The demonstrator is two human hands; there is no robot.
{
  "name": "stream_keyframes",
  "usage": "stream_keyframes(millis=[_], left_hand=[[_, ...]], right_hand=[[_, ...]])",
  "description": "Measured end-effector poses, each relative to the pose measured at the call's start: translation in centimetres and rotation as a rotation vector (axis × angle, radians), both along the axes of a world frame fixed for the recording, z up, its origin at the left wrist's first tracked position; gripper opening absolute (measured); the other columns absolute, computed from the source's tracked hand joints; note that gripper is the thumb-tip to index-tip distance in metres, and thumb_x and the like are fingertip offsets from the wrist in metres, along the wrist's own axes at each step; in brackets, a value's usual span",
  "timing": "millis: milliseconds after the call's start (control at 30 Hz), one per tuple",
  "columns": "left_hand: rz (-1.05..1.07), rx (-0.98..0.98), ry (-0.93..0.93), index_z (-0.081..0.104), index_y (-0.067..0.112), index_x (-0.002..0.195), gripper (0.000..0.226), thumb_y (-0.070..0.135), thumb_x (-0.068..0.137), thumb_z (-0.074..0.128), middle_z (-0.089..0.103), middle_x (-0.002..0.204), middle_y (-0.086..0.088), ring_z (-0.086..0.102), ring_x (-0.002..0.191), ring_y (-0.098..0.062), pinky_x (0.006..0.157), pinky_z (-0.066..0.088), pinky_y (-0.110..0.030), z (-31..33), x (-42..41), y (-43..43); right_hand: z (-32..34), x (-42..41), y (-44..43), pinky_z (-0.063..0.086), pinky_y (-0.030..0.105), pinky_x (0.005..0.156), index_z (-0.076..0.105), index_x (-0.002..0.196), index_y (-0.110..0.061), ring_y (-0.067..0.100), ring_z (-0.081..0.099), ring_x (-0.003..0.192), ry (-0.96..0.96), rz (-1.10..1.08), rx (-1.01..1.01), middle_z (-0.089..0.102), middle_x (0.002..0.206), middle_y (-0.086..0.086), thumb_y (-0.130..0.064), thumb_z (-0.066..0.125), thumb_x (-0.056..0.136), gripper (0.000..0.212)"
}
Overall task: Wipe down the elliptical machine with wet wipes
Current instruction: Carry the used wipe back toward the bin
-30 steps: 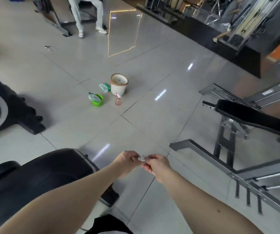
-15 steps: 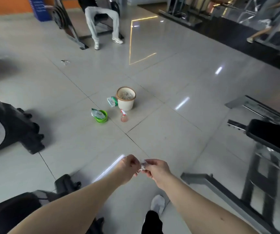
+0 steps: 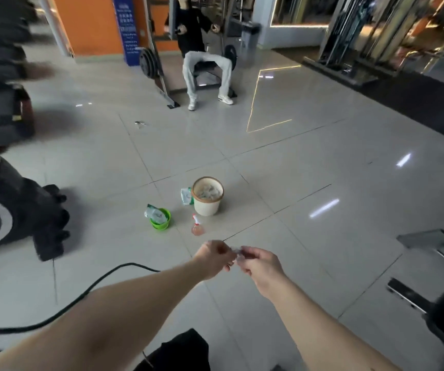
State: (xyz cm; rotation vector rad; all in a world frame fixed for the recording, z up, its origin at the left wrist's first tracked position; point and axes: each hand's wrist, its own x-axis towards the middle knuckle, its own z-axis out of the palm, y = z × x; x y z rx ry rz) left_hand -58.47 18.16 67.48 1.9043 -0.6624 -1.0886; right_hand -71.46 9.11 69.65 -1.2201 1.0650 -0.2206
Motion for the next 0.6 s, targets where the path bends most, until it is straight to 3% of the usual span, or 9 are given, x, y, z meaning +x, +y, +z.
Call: stream_keyframes(millis=[100, 167, 400, 600], left_hand=[[0.038, -0.021, 0.035, 0.065, 0.017, 0.073, 0.026, 0.038, 0.084, 0.074, 0.074, 0.073, -0.011, 0.064, 0.061, -0.017, 0.065, 0.051, -0.033, -0.8, 1.7, -5.0], [0.075, -0.042, 0.075, 0.063, 0.017, 0.072, 0.03, 0.042, 0.081, 0.077, 0.073, 0.072, -0.011, 0.065, 0.062, -0.019, 0.065, 0.049, -0.036, -2.2, 3.7, -8.6], [0.081, -0.104, 0.129, 0.066, 0.01, 0.1, 0.015, 0.015, 0.088, 0.072, 0.067, 0.062, 0.002, 0.063, 0.052, -0.009, 0.054, 0.045, -0.023, -4.1, 12.4, -20.8], [0.075, -0.082, 0.182, 0.064, 0.009, 0.09, 0.01, 0.008, 0.083, 0.07, 0.069, 0.068, 0.001, 0.064, 0.055, -0.009, 0.051, 0.044, -0.019, -4.2, 23.6, -31.5]], right_hand=[[-0.1, 1.9, -4.7, 0.043, 0.025, 0.06, 0.074, 0.085, -0.017, 0.017, 0.049, 0.062, 0.046, -0.017, -0.074, 0.069, 0.073, 0.002, 0.01, 0.069, 0.086, 0.027], [-0.9, 4.0, -8.4, 0.042, 0.023, 0.055, 0.073, 0.091, -0.016, 0.017, 0.05, 0.061, 0.081, -0.027, -0.073, 0.072, 0.076, 0.003, 0.009, 0.069, 0.085, 0.026], [-2.9, 13.6, -21.4, 0.045, 0.025, 0.058, 0.075, 0.098, -0.01, 0.018, 0.055, 0.063, 0.255, 0.031, -0.145, 0.07, 0.072, 0.006, 0.003, 0.074, 0.084, 0.019], [-2.4, 25.5, -34.2, 0.048, 0.025, 0.066, 0.072, 0.081, -0.017, 0.016, 0.061, 0.066, 0.427, 0.235, -0.342, 0.072, 0.072, 0.005, -0.007, 0.082, 0.082, 0.014]])
